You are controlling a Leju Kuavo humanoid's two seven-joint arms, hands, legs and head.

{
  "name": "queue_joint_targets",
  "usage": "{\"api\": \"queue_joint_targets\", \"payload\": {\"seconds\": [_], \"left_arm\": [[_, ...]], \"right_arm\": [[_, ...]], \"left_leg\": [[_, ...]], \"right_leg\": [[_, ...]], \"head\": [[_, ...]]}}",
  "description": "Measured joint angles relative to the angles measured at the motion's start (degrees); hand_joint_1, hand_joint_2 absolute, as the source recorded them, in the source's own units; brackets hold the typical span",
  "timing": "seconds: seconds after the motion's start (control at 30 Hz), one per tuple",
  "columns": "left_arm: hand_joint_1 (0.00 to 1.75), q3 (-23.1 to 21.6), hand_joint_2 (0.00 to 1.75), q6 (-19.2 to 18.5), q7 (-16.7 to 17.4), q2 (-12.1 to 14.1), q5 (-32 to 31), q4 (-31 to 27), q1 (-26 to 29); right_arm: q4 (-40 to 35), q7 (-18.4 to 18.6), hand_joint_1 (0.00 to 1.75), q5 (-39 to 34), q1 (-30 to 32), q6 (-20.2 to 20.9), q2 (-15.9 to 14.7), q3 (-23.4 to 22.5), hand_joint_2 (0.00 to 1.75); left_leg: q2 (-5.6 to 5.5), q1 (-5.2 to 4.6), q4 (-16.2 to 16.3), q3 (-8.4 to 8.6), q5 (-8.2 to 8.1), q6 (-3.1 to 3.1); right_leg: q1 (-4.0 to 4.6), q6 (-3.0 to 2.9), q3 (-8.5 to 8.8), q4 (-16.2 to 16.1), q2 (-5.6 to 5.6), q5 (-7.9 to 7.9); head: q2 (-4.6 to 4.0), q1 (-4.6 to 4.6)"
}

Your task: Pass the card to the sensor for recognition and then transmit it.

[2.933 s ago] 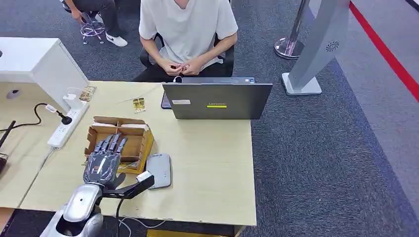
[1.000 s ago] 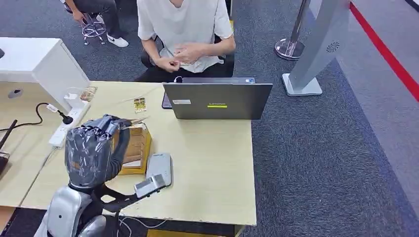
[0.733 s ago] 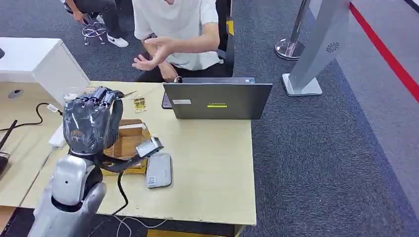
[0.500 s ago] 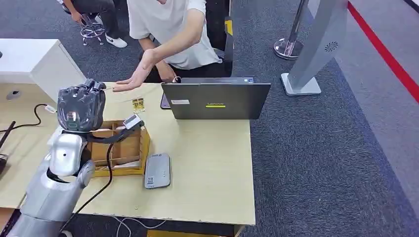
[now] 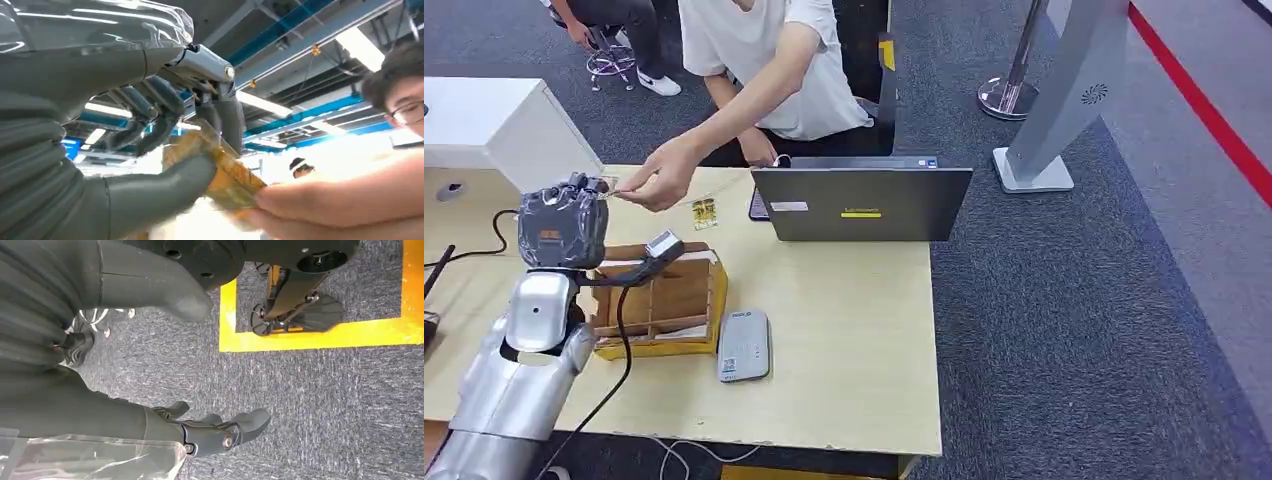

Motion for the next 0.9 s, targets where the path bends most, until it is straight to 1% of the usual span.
{"api": "queue_joint_targets", "payload": {"seconds": [0.07,0.4,0.57,0.63,0.7,0.77,0.8,0.83,0.87,0.9], "left_arm": [[0.00,1.12,1.75,0.04,-0.59,0.00,0.07,0.31,0.32],[0.00,5.07,1.75,0.46,-1.20,-0.42,0.59,0.37,2.89],[0.00,6.91,1.75,0.68,-2.41,-0.31,2.98,0.37,4.45],[0.00,7.92,1.75,0.77,-3.94,0.04,5.93,0.24,5.74],[0.00,10.11,1.75,1.66,-6.46,1.49,11.29,-1.60,9.59],[0.00,14.51,1.75,2.78,-9.98,3.51,18.09,-4.09,15.19],[0.00,17.45,1.75,2.78,-12.97,4.05,20.58,-5.03,17.20],[0.00,20.34,1.75,2.58,-15.75,4.31,21.70,-5.70,18.72],[0.00,22.83,1.75,2.49,-17.32,4.33,22.17,-6.19,19.95],[0.00,25.63,1.75,2.25,-18.19,4.50,23.39,-6.49,21.25]], "right_arm": [[-0.02,0.05,0.00,0.07,0.01,-0.02,-0.09,0.00,1.75],[-0.02,0.05,0.00,0.33,0.03,-0.15,-0.33,0.02,1.75],[-0.02,-0.11,0.00,-0.13,0.06,-0.17,-0.33,0.02,1.75],[-0.02,-0.13,0.00,-0.79,0.04,-0.09,-0.33,0.00,1.75],[-0.02,-0.06,0.00,-2.21,0.15,-0.04,-0.33,-0.44,1.75],[-0.02,0.29,0.00,-3.08,0.66,-0.02,-0.33,-1.14,1.75],[-0.02,0.35,0.00,-3.19,0.97,-0.02,-0.33,-1.36,1.75],[0.00,0.46,0.00,-3.28,1.24,-0.02,-0.33,-1.62,1.75],[0.00,0.66,0.00,-3.32,1.35,-0.02,-0.33,-1.86,1.75],[0.00,0.96,0.00,-3.52,1.32,-0.02,-0.33,-2.14,1.75]], "left_leg": [[0.00,0.01,0.00,0.00,0.00,0.00],[0.00,0.00,-0.01,-0.02,0.00,0.00],[0.00,0.01,-0.01,-0.03,0.00,0.00],[0.03,0.00,-0.04,-0.05,0.00,0.00],[0.33,0.01,-0.08,0.03,-0.13,-0.15],[0.56,0.02,-0.11,0.15,-0.21,-0.17],[0.55,0.03,-0.11,0.14,-0.22,-0.19],[0.49,0.04,-0.11,0.08,-0.22,-0.19],[0.34,0.06,-0.12,-0.01,-0.22,-0.19],[0.30,0.08,-0.16,-0.10,-0.22,-0.19]], "right_leg": [[0.00,0.00,-0.01,0.00,0.00,0.00],[0.00,0.00,-0.02,0.00,0.00,0.00],[0.00,0.00,-0.02,0.00,0.00,0.00],[0.00,0.00,0.03,0.04,0.01,0.00],[0.00,-0.02,0.01,0.05,0.35,-0.01],[0.01,-0.07,-0.04,0.05,0.60,-0.06],[0.01,-0.18,-0.11,0.04,0.60,-0.15],[0.02,-0.16,-0.13,0.03,0.51,-0.17],[0.03,-0.16,-0.12,0.04,0.35,-0.21],[0.05,-0.18,-0.09,0.06,0.31,-0.22]], "head": [[0.00,-0.02],[0.00,0.00],[0.00,0.00],[0.00,0.00],[0.00,0.02],[0.00,-0.02],[0.00,-0.09],[0.00,-0.09],[0.00,-0.09],[0.00,-0.04]]}}
